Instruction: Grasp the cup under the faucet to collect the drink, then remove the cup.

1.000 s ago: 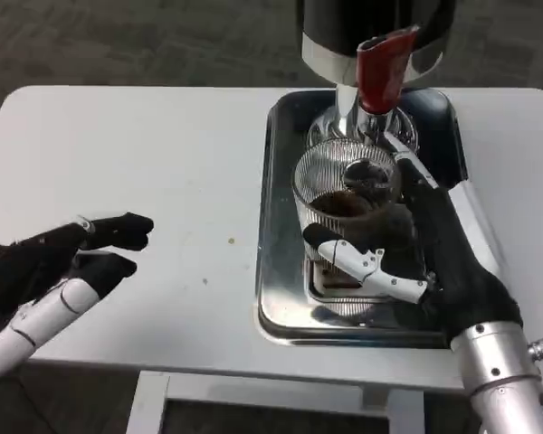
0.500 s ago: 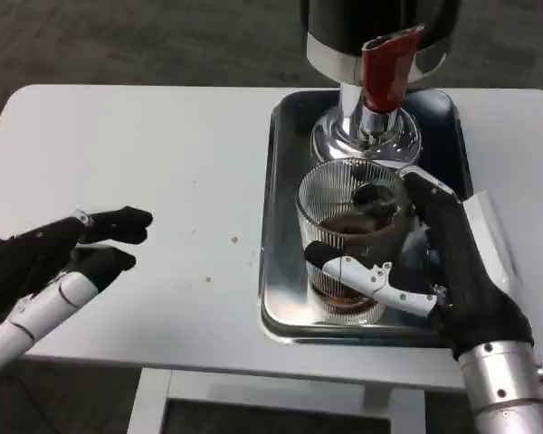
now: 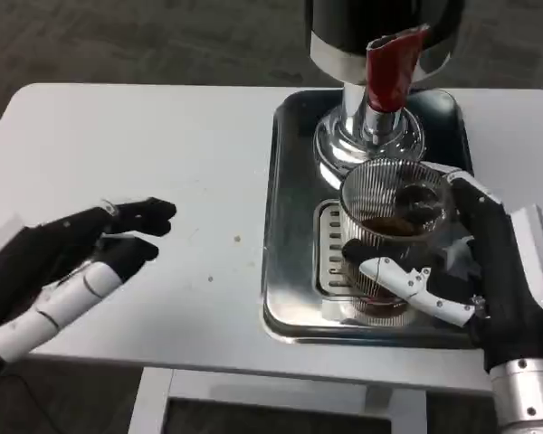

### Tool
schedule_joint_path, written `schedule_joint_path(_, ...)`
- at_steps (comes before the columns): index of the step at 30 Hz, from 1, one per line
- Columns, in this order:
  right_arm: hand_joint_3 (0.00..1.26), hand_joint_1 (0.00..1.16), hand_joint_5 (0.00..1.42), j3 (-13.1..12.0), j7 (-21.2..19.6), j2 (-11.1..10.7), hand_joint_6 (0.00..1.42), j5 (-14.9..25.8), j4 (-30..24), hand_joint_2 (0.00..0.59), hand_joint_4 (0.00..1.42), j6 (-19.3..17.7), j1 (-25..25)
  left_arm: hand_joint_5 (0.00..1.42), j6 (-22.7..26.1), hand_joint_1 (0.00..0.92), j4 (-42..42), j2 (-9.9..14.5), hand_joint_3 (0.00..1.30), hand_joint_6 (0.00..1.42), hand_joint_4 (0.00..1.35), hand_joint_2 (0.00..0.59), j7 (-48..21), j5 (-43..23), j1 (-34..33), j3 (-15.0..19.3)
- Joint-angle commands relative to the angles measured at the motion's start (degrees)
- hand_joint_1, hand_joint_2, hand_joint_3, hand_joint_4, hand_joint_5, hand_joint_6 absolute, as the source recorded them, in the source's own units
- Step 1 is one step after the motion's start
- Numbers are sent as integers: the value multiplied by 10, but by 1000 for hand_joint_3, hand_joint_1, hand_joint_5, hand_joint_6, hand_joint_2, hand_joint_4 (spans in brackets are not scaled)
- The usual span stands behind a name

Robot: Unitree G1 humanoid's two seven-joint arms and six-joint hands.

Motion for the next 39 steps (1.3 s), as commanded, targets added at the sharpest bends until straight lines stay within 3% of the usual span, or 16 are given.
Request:
schedule_joint_path(1,868,792,1293,-11,-1,8,1424,15,-18,207,1054,-13,20,332,-8,39,10,9,289,265,258,154,-4,5,-18,-14)
schedule_joint_path(23,993,806,1410,-85,63,-4,1424,67,-156,218,1172,9,85,321,-11,37,25,15,275,264,251,153,-7,33,-106,-83)
schedule_joint_path(31,1005,806,1424,-109,101,-13,1424,90,-210,218,1188,25,109,302,-22,34,10,29,260,246,226,144,-9,47,-108,-87)
schedule_joint_path(39,1014,804,1424,-128,147,-29,1424,113,-258,222,1202,26,144,217,-47,1,-35,55,227,210,155,115,-15,71,-91,-70)
